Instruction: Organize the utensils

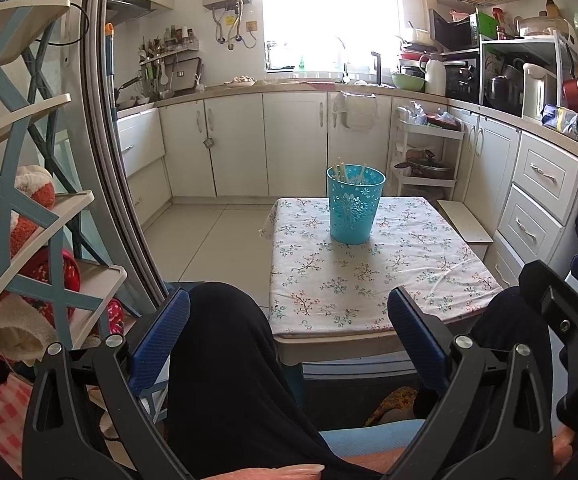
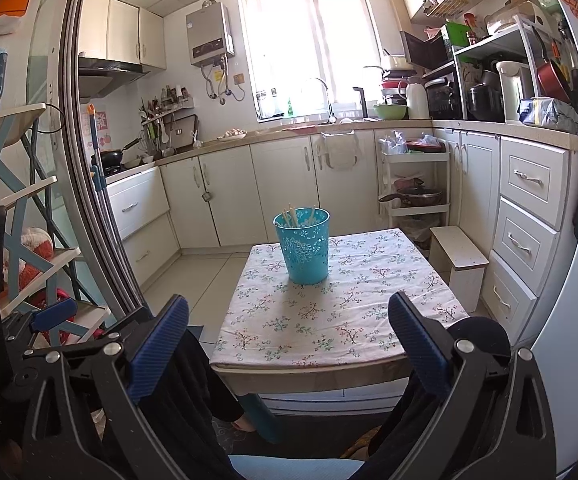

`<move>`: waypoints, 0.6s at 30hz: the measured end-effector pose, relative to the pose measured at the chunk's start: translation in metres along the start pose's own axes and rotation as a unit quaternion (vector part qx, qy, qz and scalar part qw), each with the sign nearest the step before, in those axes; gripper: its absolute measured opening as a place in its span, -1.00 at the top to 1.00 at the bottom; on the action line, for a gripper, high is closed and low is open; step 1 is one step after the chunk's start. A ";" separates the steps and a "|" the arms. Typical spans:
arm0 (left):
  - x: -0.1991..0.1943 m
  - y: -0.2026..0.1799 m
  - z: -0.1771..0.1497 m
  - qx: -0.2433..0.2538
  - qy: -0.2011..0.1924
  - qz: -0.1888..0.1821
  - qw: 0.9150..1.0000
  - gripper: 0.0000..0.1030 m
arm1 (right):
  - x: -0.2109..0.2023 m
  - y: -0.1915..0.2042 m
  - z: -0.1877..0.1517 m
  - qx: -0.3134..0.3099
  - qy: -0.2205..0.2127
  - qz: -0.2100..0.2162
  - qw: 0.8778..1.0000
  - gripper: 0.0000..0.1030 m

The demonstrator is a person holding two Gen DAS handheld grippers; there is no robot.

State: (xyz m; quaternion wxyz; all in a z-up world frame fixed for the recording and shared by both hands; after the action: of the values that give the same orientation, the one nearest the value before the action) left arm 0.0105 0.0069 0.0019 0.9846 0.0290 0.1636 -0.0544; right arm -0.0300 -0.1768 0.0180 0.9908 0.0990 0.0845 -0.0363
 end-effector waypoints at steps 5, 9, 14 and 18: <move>0.001 0.001 -0.001 0.000 0.000 -0.001 1.000 -0.85 | 0.000 -0.001 0.000 -0.001 0.000 0.000 1.000 -0.86; 0.001 0.001 -0.001 0.000 0.002 -0.001 1.000 -0.85 | 0.000 -0.001 0.000 0.000 0.001 -0.001 1.000 -0.86; 0.003 0.001 -0.002 0.001 0.003 -0.001 1.000 -0.85 | 0.000 -0.002 -0.001 0.000 0.001 0.000 1.000 -0.86; 0.006 -0.001 -0.003 0.006 0.007 -0.001 1.000 -0.85 | 0.000 -0.007 0.000 0.004 0.004 -0.001 1.000 -0.86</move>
State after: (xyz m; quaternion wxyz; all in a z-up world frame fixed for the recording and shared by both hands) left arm 0.0152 0.0057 -0.0027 0.9832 0.0352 0.1699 -0.0562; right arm -0.0302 -0.1840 0.0168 0.9900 0.1030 0.0889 -0.0369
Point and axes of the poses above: each gripper's, at about its wrist camera, not at the fingertips, and x roughly the way its jaws point, y to its left, z to its top, the point moved 6 cm from there along x, roughly the way its jaws point, and after that the axes turned 13 degrees about -y, right-handed, at the moved point
